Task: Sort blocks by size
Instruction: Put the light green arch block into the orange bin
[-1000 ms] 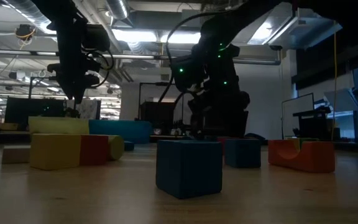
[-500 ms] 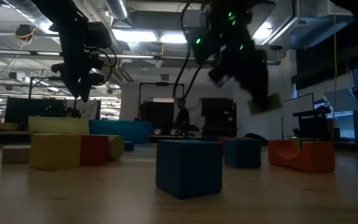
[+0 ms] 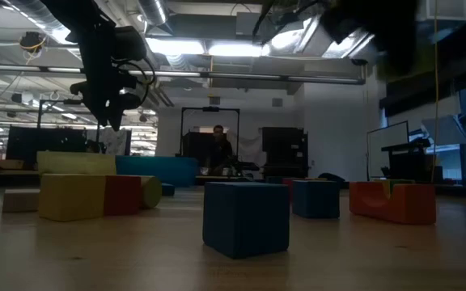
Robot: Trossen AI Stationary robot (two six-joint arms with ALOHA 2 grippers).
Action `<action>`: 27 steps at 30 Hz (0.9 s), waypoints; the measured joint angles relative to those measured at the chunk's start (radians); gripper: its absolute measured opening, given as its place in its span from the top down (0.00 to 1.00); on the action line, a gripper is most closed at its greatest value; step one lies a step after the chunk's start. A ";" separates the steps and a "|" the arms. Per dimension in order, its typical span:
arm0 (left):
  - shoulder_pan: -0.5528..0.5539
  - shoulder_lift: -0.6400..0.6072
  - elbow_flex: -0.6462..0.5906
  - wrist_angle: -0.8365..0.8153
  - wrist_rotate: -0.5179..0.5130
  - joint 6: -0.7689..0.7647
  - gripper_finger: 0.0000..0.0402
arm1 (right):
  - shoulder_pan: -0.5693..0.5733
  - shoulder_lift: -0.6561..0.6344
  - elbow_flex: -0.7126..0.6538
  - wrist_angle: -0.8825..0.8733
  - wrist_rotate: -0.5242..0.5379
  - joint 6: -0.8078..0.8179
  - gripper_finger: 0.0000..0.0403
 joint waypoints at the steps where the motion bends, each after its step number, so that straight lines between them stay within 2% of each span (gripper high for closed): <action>1: 0.000 0.000 0.000 0.000 0.000 0.000 0.51 | 0.038 -0.016 -0.019 -0.001 0.002 0.058 0.87; 7: 0.000 0.000 0.000 0.000 0.000 0.000 0.51 | 0.272 -0.061 -0.115 -0.001 -0.018 0.370 0.86; 14: 0.000 0.000 0.000 0.003 0.000 0.026 0.51 | 0.485 -0.061 -0.187 0.044 -0.029 0.603 0.86; 22: 0.000 0.000 0.000 0.002 0.000 0.027 0.51 | 0.590 -0.057 -0.262 0.137 -0.028 0.657 0.85; 27: 0.000 0.000 0.000 0.003 0.000 0.034 0.51 | 0.589 -0.057 -0.283 0.161 -0.035 0.657 0.76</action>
